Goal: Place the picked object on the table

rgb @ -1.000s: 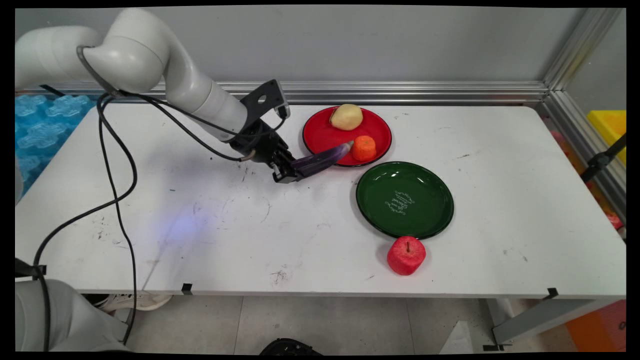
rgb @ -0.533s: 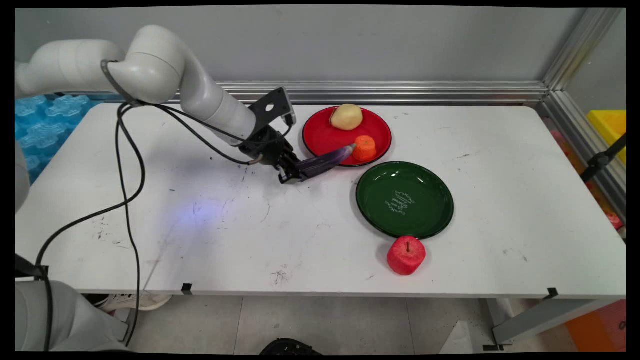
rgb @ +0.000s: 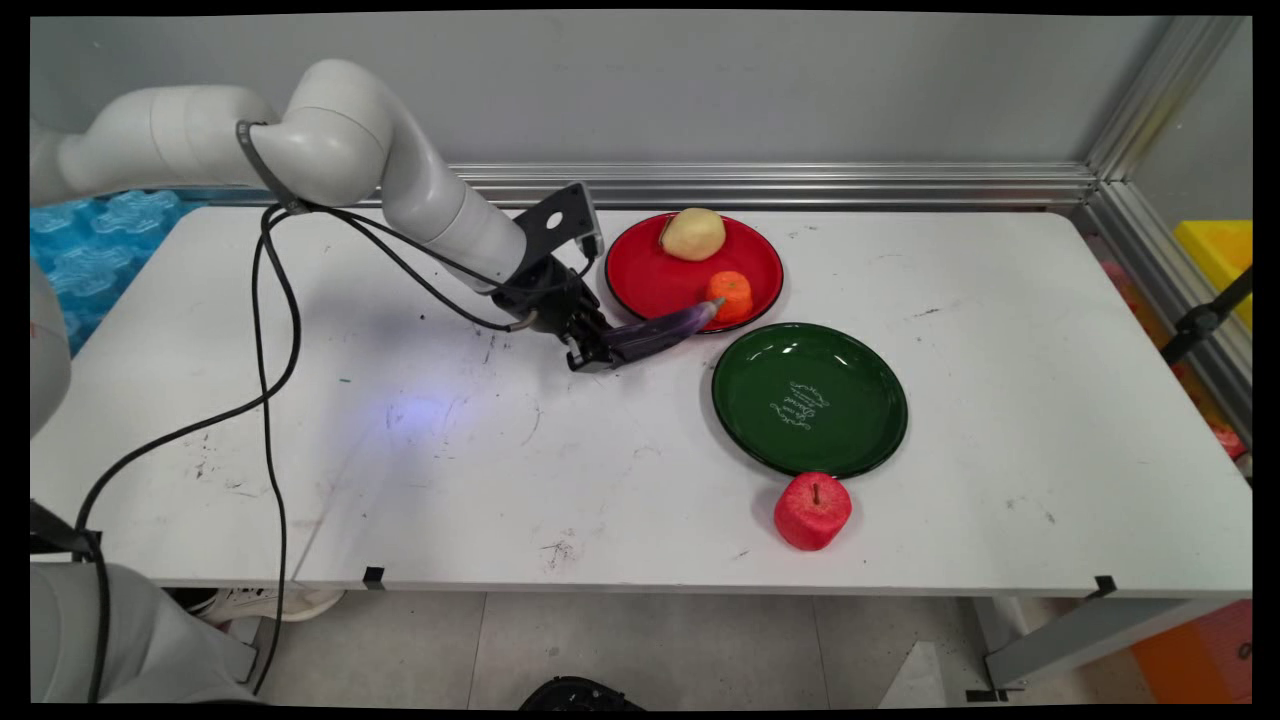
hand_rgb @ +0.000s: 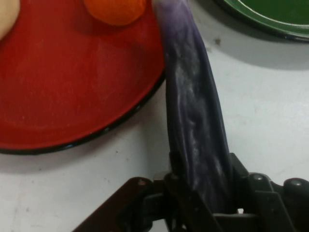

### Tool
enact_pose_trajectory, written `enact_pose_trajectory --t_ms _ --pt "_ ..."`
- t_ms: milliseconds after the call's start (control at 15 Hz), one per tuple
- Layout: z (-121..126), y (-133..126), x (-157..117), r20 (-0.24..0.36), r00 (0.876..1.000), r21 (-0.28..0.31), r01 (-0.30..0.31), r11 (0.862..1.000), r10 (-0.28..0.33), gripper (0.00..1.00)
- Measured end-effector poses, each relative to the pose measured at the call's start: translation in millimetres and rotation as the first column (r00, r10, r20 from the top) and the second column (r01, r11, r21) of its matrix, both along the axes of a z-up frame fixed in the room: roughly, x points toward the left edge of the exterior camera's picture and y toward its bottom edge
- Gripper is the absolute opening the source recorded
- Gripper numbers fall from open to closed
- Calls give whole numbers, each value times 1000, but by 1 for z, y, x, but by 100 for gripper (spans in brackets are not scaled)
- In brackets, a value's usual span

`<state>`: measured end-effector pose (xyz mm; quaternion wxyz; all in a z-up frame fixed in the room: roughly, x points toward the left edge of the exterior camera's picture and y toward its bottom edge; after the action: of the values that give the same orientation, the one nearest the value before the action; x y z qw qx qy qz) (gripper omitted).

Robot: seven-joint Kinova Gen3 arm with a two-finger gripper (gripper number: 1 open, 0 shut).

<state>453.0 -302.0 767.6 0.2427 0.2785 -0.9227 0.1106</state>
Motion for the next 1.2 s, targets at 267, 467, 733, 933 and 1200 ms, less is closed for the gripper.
enact_pose_trajectory --t_ms 267,467,733,933,1200 --pt "0 -2 4 15 1000 16 21 1000 -22 0" --pt "1 -3 9 32 999 31 38 999 -39 0" --pt "5 -5 15 43 997 49 61 997 -63 0" --pt "8 -5 18 47 996 59 79 995 -81 0" --pt "9 -6 20 52 994 67 95 993 -99 100"
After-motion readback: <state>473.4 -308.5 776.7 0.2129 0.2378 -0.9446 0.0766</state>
